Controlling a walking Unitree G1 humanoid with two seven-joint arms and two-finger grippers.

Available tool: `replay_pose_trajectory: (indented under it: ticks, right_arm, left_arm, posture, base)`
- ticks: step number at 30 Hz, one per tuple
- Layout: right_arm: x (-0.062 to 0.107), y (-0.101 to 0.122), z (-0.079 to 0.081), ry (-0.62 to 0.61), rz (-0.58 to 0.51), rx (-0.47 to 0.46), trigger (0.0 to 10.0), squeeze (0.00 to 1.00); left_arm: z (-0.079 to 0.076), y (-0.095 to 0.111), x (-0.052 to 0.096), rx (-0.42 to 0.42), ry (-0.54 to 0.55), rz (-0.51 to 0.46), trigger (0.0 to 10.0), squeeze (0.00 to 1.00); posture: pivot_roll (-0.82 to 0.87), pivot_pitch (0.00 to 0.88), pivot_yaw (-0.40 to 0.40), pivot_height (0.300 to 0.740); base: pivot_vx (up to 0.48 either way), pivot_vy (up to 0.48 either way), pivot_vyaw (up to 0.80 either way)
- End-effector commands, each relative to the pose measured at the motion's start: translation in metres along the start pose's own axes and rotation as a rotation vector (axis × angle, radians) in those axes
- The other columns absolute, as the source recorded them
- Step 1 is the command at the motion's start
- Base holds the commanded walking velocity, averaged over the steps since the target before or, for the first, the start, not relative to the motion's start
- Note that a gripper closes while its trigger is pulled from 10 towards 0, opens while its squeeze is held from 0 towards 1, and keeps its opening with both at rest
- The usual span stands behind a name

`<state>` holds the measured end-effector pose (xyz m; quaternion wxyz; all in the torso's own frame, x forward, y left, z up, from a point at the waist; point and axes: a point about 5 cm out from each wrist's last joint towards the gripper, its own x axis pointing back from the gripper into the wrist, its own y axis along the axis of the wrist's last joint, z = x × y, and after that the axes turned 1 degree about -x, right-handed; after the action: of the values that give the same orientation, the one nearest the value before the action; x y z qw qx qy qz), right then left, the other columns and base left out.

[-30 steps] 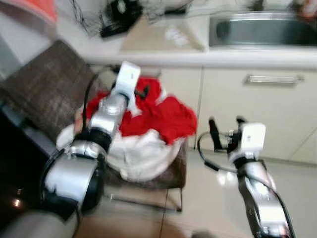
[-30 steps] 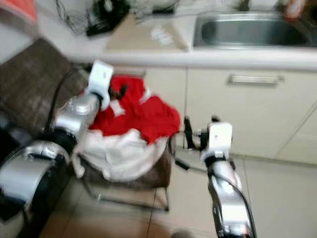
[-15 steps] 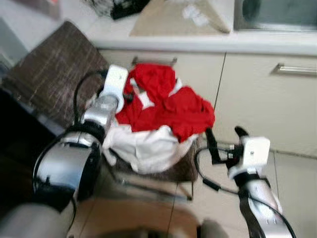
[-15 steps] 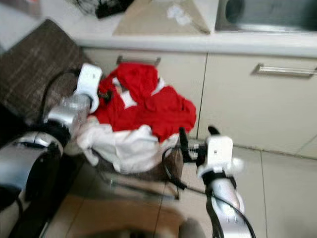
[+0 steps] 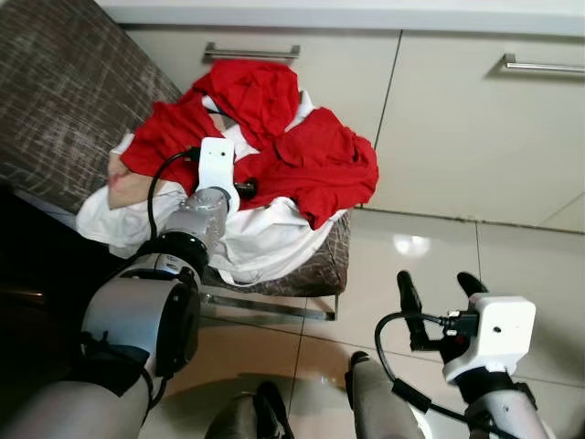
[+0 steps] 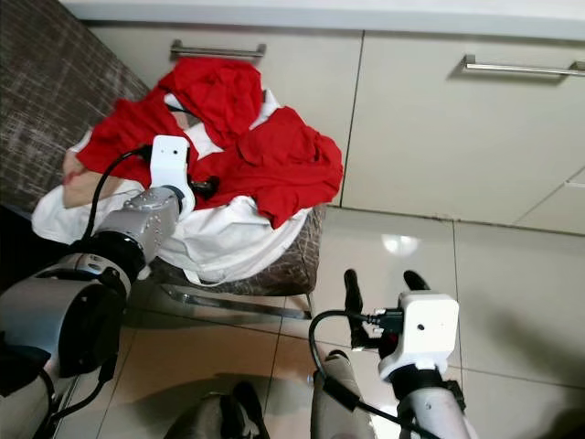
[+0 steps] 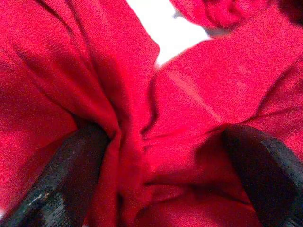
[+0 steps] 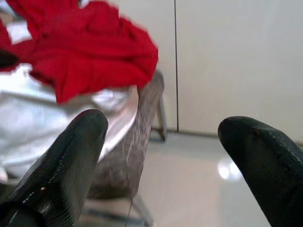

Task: Clothes washing

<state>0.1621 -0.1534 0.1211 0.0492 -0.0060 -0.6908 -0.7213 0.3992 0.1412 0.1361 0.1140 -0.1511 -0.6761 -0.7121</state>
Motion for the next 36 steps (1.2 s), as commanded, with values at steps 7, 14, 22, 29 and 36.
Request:
replay_pose_trajectory:
  ticks: [7,14,22,29,36]
  right_arm:
    - [0.004,0.003,0.003,-0.004,0.026,-0.010,10.0,0.00]
    - [0.005,0.004,0.005,0.005,0.039,-0.009,10.0,0.00]
    - [-0.003,0.002,0.004,0.012,0.049,-0.032,10.0,0.00]
    - [-0.008,0.002,0.003,0.021,0.047,-0.030,10.0,0.00]
    - [-0.011,0.000,0.003,0.025,0.051,-0.028,10.0,0.00]
  left_arm:
    - [-0.022,-0.044,0.003,-0.043,-0.050,0.103,10.0,0.00]
    - [-0.048,-0.050,0.005,0.031,-0.159,0.090,0.0,0.00]
    - [-0.070,-0.046,0.007,0.114,-0.246,0.050,0.0,0.00]
    - [-0.088,-0.037,0.009,0.259,-0.332,0.017,0.0,0.00]
    - [-0.102,-0.030,0.011,0.393,-0.401,-0.007,0.0,0.00]
  posture:
    - [-0.61,0.359,0.156,0.723]
    - [-0.60,0.339,0.144,0.723]
    - [-0.59,0.316,0.142,0.723]
    - [-0.58,0.301,0.138,0.723]
    - [-0.57,0.293,0.138,0.723]
  base:
    - [0.000,0.000,0.00]
    - [0.000,0.000,0.00]
    - [0.000,0.000,0.00]
    - [0.000,0.000,0.00]
    - [0.000,0.000,0.00]
